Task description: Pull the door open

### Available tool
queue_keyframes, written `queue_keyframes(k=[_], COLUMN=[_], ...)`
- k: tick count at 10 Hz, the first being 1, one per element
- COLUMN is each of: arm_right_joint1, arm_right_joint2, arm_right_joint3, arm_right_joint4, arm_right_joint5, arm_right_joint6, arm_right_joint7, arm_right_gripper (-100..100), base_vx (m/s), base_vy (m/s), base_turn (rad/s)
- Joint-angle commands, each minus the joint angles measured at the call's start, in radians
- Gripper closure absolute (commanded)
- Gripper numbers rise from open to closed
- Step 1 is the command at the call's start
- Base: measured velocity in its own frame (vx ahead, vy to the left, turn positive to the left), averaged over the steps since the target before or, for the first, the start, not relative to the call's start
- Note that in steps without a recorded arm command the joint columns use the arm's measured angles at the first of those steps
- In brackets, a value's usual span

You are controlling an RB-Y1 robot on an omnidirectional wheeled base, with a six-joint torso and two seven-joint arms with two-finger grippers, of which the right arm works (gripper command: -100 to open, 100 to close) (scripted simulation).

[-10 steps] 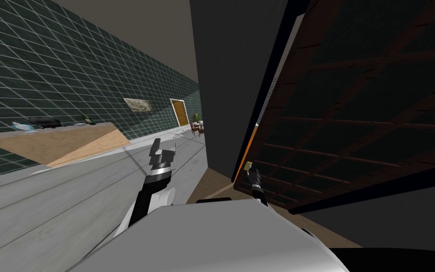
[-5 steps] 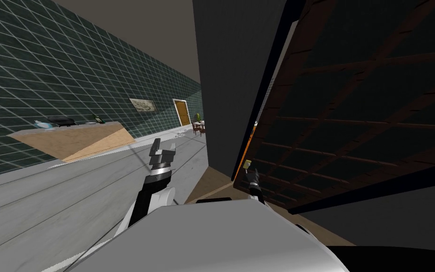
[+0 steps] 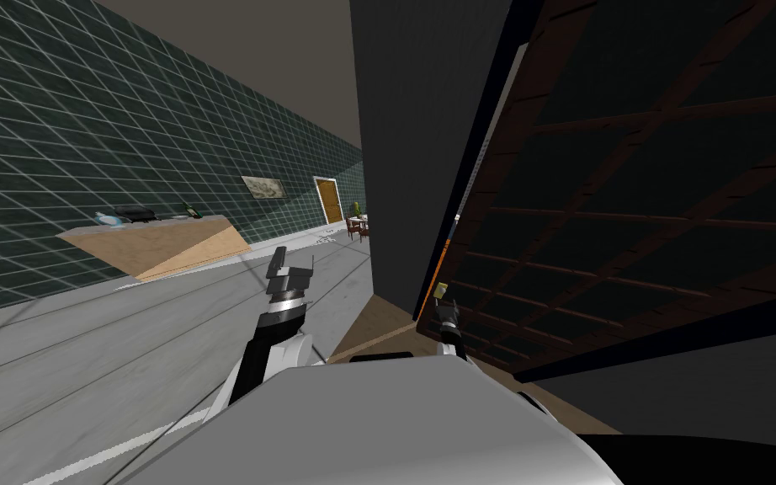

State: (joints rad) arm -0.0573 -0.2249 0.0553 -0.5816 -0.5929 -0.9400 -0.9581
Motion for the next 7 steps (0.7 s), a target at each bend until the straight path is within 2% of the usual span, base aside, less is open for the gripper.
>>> queue_keyframes(k=[1, 2, 7], arm_right_joint1=[-0.012, -0.012, -0.051], arm_right_joint2=[0.012, 0.012, 0.045], arm_right_joint3=[0.0, 0.0, 0.002], arm_right_joint4=[-0.001, -0.001, 0.004], arm_right_joint5=[-0.021, -0.021, -0.078], arm_right_joint6=[0.005, 0.005, 0.017], arm_right_joint7=[-0.05, -0.059, -0.203], arm_right_gripper=[-100, -100, -100], base_vx=[-0.102, -0.072, -0.09], base_vy=[-0.016, -0.018, -0.015], base_turn=[0.088, 0.025, 0.062])
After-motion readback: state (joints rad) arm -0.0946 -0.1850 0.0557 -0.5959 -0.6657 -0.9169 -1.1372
